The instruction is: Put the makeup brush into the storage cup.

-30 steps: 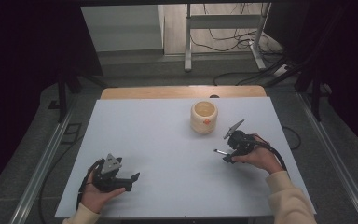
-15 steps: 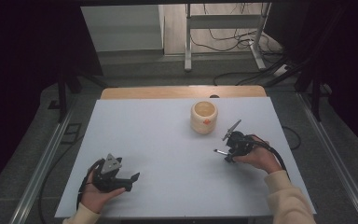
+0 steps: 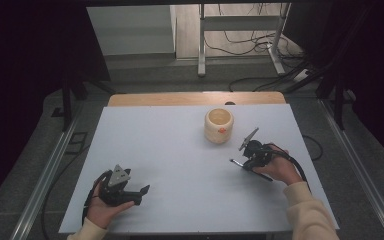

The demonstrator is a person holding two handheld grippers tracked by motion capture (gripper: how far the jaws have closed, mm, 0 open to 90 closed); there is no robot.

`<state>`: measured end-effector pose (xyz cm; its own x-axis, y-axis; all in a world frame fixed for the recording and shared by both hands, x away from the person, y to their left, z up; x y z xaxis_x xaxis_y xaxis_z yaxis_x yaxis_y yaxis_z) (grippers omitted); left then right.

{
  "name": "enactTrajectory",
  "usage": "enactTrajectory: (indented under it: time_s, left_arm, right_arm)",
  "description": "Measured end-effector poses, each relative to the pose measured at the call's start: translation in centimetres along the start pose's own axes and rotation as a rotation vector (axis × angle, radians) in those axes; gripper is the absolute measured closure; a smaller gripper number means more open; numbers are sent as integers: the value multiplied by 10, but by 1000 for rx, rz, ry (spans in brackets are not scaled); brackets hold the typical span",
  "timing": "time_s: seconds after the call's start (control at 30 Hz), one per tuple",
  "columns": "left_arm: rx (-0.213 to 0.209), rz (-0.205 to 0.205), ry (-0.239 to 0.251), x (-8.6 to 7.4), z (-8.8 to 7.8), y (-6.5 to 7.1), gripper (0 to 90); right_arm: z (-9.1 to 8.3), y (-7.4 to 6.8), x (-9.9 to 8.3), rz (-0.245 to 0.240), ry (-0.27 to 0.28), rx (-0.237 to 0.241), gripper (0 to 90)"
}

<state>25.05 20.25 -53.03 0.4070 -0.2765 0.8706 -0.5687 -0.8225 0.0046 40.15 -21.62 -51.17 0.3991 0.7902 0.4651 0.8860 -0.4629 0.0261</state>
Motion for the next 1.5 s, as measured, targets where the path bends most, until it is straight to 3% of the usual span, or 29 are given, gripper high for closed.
enactTrajectory:
  time_s: [0.3, 0.77, 1.5]
  left_arm:
    - [1, -1, -1, 0, 0, -1, 114]
    - [1, 1, -2, 0, 0, -1, 114]
    - [3, -1, 4, 0, -1, -1, 114]
  right_arm:
    - [-3, 0, 0, -7, -3, -7, 839]
    - [-34, -1, 5, 23, 131, -31, 840]
    - [-46, -2, 8, 52, 225, -36, 840]
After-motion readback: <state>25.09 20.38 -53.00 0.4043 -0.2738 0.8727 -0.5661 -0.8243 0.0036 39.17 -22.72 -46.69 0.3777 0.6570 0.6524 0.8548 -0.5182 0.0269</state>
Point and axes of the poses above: each handheld gripper's, and its own axes: z roughly forward along the jaws, x roughly out of its top, y roughly to its right, the point moved 2 cm from there along z, roughly forward along the jaws, and after that the axes turned 12 degrees about y, right-handed, at the moved point
